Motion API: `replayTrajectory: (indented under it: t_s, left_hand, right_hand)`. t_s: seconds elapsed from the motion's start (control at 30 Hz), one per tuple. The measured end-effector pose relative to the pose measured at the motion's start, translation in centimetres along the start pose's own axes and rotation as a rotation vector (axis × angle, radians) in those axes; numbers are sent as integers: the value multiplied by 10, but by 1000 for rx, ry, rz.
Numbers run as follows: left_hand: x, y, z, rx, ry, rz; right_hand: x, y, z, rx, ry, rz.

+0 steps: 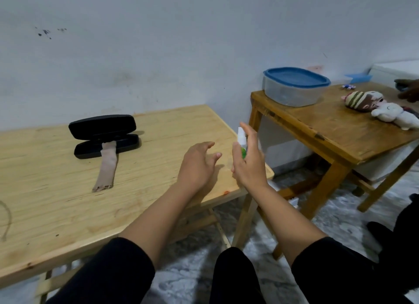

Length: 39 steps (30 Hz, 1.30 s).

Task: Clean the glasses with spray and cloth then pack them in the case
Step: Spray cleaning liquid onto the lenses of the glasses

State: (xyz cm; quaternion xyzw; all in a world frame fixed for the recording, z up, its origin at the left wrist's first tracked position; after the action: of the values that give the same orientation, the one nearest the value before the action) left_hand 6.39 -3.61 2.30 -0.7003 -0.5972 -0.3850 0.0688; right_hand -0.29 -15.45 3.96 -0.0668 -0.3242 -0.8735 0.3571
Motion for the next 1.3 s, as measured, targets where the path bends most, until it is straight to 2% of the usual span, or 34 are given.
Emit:
replayTrajectory:
  t_s: [0.13, 0.3, 0.8, 0.97, 1.17, 1.3]
  left_hand:
    - [43, 1, 14, -34, 149, -87]
    - [106, -6, 41, -15, 350, -215]
    - [313, -79, 137, 293, 671, -465]
    - [363, -121, 169, 399, 726, -508]
    - [392, -172, 204, 488, 710, -537]
    - [392, -192, 226, 472, 692, -466]
  right_hand:
    - [-21, -6, 22, 20, 52, 0]
    - [-68, -13, 58, 75, 120, 81]
    - [-216, -73, 200, 298, 331, 405]
    - [-244, -105, 243, 379, 394, 487]
    - [-282, -140, 263, 414, 397, 598]
    - [-293, -156, 269, 412, 404, 638]
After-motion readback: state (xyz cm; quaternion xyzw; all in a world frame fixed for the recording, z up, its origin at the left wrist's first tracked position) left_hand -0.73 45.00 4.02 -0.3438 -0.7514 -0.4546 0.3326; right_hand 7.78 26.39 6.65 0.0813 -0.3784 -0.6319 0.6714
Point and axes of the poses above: each hand's wrist, its own y-axis towards the middle knuckle, its own x-axis out of the back of the hand, z = x × y, the point moved 6 cm from there along y, towards the middle knuckle, and after that the axes turned 8 degrees about -z, right-handed, at the moved point
